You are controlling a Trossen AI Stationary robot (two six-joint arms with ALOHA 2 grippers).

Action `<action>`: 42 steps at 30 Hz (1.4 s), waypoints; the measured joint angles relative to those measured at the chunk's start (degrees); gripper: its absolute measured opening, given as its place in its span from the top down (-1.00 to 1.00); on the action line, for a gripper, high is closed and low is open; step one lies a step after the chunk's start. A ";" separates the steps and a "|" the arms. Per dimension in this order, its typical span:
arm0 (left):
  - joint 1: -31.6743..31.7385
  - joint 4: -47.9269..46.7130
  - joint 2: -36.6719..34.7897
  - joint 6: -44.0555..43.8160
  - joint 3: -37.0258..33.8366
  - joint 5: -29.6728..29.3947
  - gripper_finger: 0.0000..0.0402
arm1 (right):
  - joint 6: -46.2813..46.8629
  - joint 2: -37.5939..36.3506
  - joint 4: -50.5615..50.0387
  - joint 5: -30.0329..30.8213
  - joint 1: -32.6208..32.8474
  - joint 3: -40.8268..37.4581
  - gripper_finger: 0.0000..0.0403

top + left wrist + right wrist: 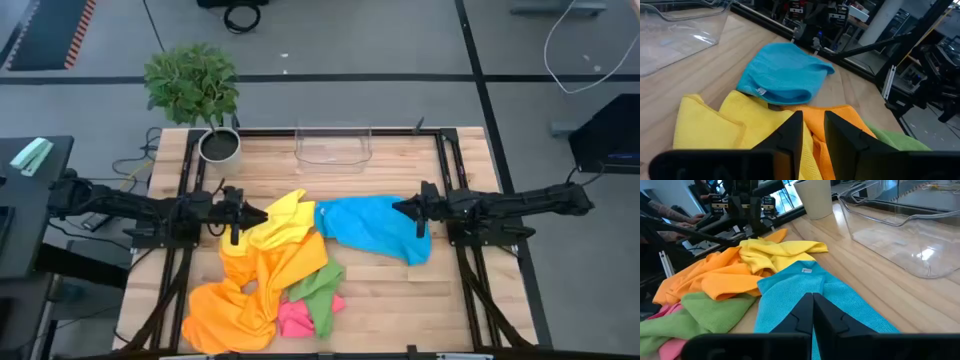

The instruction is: Fold microfiber towels

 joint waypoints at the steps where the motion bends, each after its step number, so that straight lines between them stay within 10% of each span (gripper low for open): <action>1: -0.02 0.02 0.00 0.01 -0.02 0.00 0.55 | 0.00 0.00 0.00 0.00 0.02 0.00 0.92; 42: -0.01 0.00 0.00 0.00 0.00 -0.01 0.57 | 0.00 0.00 0.01 0.00 0.02 -0.02 0.92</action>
